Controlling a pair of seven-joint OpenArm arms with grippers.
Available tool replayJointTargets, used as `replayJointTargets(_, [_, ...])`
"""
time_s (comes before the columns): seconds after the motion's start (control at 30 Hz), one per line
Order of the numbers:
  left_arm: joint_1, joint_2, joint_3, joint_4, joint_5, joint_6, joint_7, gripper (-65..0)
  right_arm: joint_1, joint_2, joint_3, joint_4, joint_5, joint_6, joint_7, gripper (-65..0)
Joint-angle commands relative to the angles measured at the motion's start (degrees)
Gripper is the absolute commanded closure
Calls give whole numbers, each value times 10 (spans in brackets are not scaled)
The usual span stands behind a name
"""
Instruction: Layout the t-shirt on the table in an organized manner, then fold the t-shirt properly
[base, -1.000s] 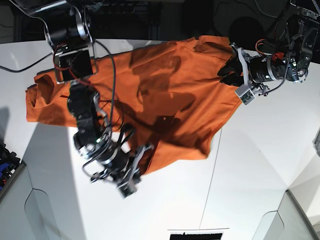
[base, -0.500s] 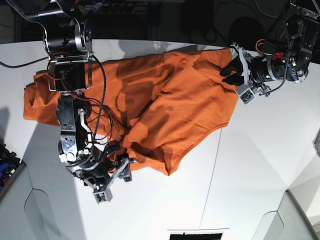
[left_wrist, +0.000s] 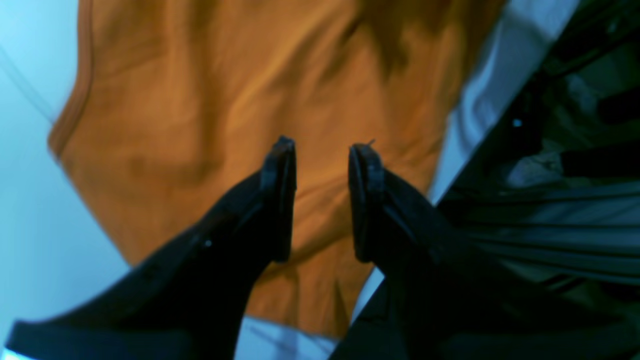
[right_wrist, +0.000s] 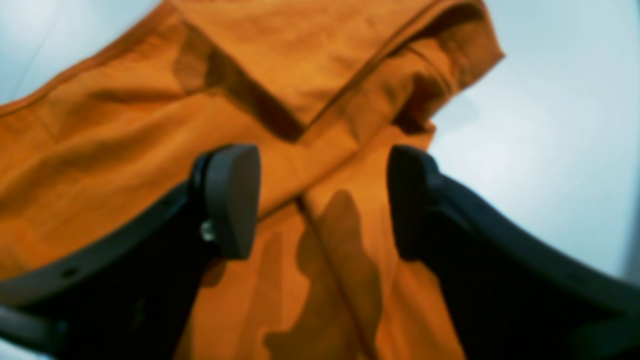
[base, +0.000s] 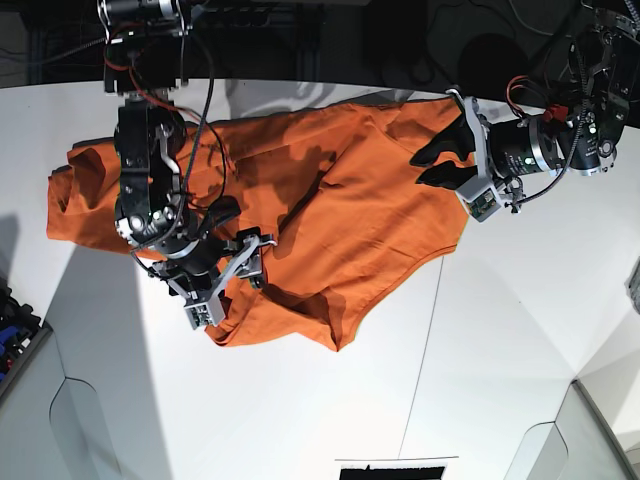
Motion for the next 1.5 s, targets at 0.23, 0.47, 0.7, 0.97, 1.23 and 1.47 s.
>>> replayJointTargets(0.23, [-6,49,-4,2,-24,-5,-15,-211,-45,39,3,26,-15,-7,39,-396])
replayJointTargets(0.47, [-6,115,-4,-87,-13,-5,-18,-211,-47,52,2,7,-12,-7,49,-395])
replayJointTargets(0.7, [-6,130,-4,-97,-2,-5,-15,-211,-46,52,2,-47,13,10,72,-385])
replayJointTargets(0.97, [-6,113,-4,-98,37,-5,-9,-211,-35,57,3,-50,-7,3,97,0])
replayJointTargets(1.23, [-10,52,-4,-159,69,-5,-32,-211,26,59,49,-36,-24,0,97,0])
replayJointTargets(1.47, [-28,34,-4,-194,71,-5,-47,-211,67,86,57,-36,-13,2,87,0])
